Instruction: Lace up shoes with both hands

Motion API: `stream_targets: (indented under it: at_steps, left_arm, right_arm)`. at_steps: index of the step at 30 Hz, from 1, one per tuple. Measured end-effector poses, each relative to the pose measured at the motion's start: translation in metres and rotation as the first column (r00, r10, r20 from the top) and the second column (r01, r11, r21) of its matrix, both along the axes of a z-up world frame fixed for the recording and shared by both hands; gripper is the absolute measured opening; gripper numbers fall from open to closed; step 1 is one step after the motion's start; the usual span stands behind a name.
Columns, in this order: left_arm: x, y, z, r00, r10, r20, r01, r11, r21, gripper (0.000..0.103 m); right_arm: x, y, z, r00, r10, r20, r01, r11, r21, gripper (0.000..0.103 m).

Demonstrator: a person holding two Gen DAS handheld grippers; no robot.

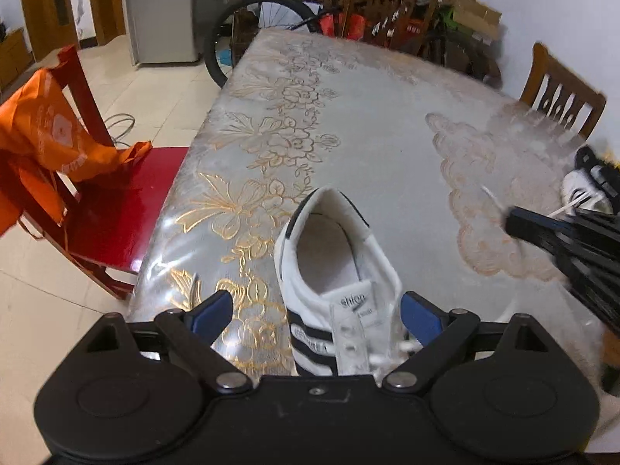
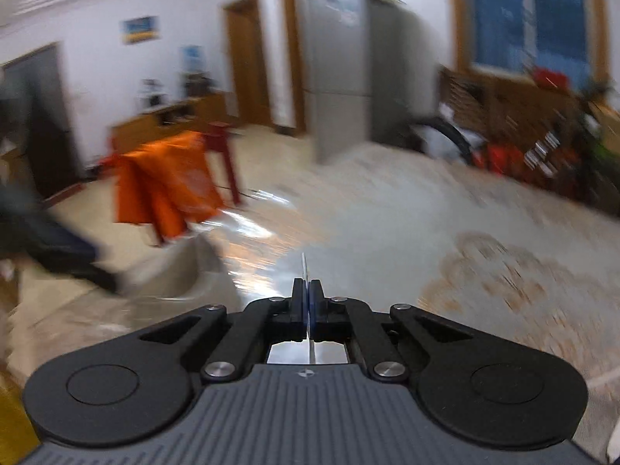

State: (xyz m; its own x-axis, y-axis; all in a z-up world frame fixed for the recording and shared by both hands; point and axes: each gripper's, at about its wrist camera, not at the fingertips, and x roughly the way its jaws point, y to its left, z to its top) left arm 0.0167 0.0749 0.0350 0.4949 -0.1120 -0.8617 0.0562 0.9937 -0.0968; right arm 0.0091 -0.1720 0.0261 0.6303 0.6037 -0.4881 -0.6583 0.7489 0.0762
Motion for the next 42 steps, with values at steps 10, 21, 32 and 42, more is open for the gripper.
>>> stream_targets:
  at_steps: [10,21,32,42]
  left_arm:
    - [-0.015,0.056,-0.009,0.984,0.155,-0.083,-0.166,0.973,-0.159,0.096]
    - [-0.038,0.078,-0.039,0.966,0.218,-0.139,-0.222,0.975,-0.013,0.089]
    - [0.016,0.048,-0.004,0.982,0.124,-0.144,-0.158,0.954,-0.253,0.094]
    - [-0.002,0.071,-0.031,0.938,0.186,-0.292,-0.274,0.915,-0.296,0.094]
  right_arm:
    - [-0.053,0.056,0.002,0.91,0.374,0.18,-0.318,0.907,-0.276,0.0]
    - [-0.054,0.085,-0.007,0.406,0.887,0.22,-0.409,0.391,-0.825,0.0]
    - [-0.043,0.081,0.003,0.313,0.94,0.137,-0.389,0.258,-0.884,0.0]
    - [-0.061,0.068,0.006,0.39,0.9,0.196,-0.393,0.355,-0.848,0.0]
